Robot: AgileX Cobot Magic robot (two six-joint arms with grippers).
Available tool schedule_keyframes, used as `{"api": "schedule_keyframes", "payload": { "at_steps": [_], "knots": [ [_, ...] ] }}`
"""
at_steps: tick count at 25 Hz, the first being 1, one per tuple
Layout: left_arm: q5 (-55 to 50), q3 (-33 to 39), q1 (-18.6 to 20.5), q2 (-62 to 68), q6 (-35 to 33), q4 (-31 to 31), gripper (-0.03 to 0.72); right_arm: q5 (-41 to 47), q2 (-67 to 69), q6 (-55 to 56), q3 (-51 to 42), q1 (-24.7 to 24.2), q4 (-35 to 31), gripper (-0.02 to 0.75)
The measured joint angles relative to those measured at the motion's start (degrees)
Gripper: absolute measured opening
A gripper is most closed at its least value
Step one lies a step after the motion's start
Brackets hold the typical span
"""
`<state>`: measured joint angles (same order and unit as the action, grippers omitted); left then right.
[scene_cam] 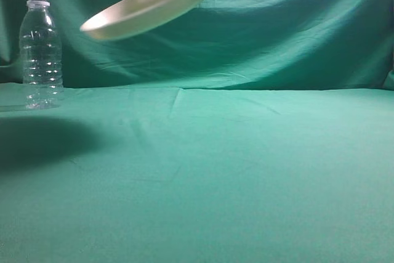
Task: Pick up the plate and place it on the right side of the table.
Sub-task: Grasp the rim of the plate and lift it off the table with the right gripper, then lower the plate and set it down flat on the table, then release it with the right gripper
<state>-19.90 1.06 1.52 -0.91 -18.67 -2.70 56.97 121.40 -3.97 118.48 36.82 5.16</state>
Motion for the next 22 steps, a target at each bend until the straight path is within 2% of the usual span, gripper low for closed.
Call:
{"api": "schedule_keyframes", "payload": {
  "at_steps": [6,9,12,16,22],
  "knots": [
    [0.0,0.0,0.0,0.0,0.0,0.0,0.0,10.0,-7.7,0.2,0.1,-10.1,-0.1,0.0],
    [0.0,0.0,0.0,0.0,0.0,0.0,0.0,10.5,-10.9,0.1,-2.0,-16.4,-0.6,0.0],
    [0.0,0.0,0.0,0.0,0.0,0.0,0.0,8.9,-14.7,0.1,-9.0,-23.5,-2.0,0.0],
    [0.0,0.0,0.0,0.0,0.0,0.0,0.0,5.2,-18.0,-0.1,-21.0,-30.3,-3.9,0.0],
    [0.0,0.0,0.0,0.0,0.0,0.0,0.0,-3.8,-19.1,-0.3,-37.2,-34.8,-4.7,0.0]
  ]
}}
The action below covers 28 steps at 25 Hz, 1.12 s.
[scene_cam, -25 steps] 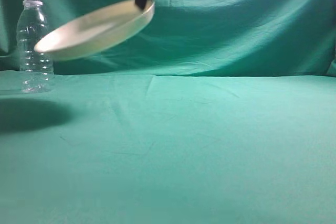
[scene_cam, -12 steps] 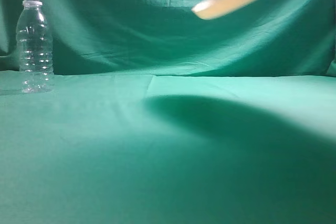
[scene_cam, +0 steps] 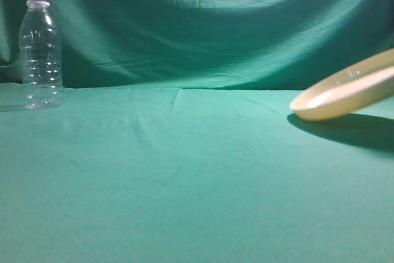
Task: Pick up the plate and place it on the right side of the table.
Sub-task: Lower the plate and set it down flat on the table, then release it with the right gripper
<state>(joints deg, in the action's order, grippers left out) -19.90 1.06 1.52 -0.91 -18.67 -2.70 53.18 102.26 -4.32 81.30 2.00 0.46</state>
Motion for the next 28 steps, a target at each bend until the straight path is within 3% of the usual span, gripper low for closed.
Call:
{"api": "schedule_keyframes", "payload": {
  "at_steps": [6,13,14,15,19,22,26,28],
  "knots": [
    [0.0,0.0,0.0,0.0,0.0,0.0,0.0,-9.9,0.0,0.0,-10.8,-1.5,0.0,0.0],
    [0.0,0.0,0.0,0.0,0.0,0.0,0.0,-13.2,-0.2,0.0,-13.5,-3.9,0.0,0.0],
    [0.0,0.0,0.0,0.0,0.0,0.0,0.0,-13.3,-0.3,0.0,-13.5,-4.1,0.0,0.069],
    [0.0,0.0,0.0,0.0,0.0,0.0,0.0,-13.5,-0.3,0.0,-13.5,-4.0,0.0,0.069],
    [0.0,0.0,0.0,0.0,0.0,0.0,0.0,-13.5,-0.3,0.0,-13.5,-4.0,-0.9,0.282],
    [0.0,0.0,0.0,0.0,0.0,0.0,0.0,-12.3,-0.8,0.0,-13.2,-4.0,-2.1,0.396],
    [0.0,0.0,0.0,0.0,0.0,0.0,0.0,-6.6,-4.6,0.0,-9.6,-4.0,-4.6,0.384],
    [0.0,0.0,0.0,0.0,0.0,0.0,0.0,-4.9,-7.7,0.0,-8.7,-4.0,-5.6,0.242]
  ]
}}
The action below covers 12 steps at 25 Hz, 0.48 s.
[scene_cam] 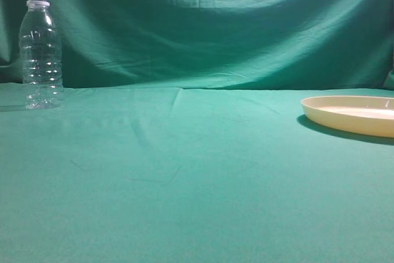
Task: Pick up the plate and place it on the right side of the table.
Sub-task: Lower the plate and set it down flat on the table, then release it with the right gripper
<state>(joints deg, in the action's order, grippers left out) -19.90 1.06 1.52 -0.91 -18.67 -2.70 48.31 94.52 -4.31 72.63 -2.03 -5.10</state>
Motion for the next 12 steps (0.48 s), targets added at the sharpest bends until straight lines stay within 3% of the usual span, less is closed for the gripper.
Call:
{"api": "schedule_keyframes", "payload": {
  "at_steps": [2,5,12],
  "knots": [
    [0.0,0.0,0.0,0.0,0.0,0.0,0.0,1.3,-3.9,-0.7,0.2,0.0,-1.5,0.092],
    [0.0,0.0,0.0,0.0,0.0,0.0,0.0,3.2,-11.1,-2.1,0.3,0.0,-3.7,0.0],
    [0.0,0.0,0.0,0.0,0.0,0.0,0.0,7.8,-27.2,-8.6,-0.1,0.0,-10.9,0.0]
  ]
}}
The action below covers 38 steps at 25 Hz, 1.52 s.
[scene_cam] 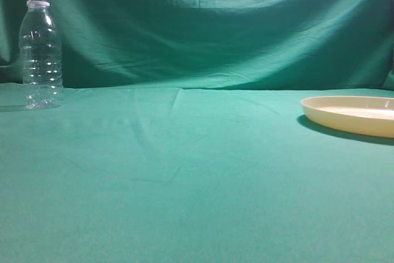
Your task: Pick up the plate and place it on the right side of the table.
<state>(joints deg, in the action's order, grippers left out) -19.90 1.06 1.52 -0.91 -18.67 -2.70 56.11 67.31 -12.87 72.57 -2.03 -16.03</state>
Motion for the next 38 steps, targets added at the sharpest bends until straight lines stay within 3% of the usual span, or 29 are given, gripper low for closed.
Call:
{"api": "schedule_keyframes", "payload": {
  "at_steps": [5,11,18,28,33,38],
  "knots": [
    [0.0,0.0,0.0,0.0,0.0,0.0,0.0,-1.8,-15.5,-4.3,-8.1,0.0,-7.0,0.0],
    [0.0,0.0,0.0,0.0,0.0,0.0,0.0,-4.9,-31.3,-4.8,-18.7,0.0,-7.7,0.0],
    [0.0,0.0,0.0,0.0,0.0,0.0,0.0,1.0,-41.8,-4.8,-20.8,0.0,-7.8,0.0],
    [0.0,0.0,0.0,0.0,0.0,0.0,0.0,-0.9,-44.9,4.0,-23.5,0.0,2.8,0.0],
    [0.0,0.0,0.0,0.0,0.0,0.0,0.0,-5.3,-52.0,5.2,-33.3,0.0,6.1,0.0],
    [0.0,0.0,0.0,0.0,0.0,0.0,0.0,-18.5,-64.1,4.2,-48.1,0.0,6.4,0.0]
  ]
}}
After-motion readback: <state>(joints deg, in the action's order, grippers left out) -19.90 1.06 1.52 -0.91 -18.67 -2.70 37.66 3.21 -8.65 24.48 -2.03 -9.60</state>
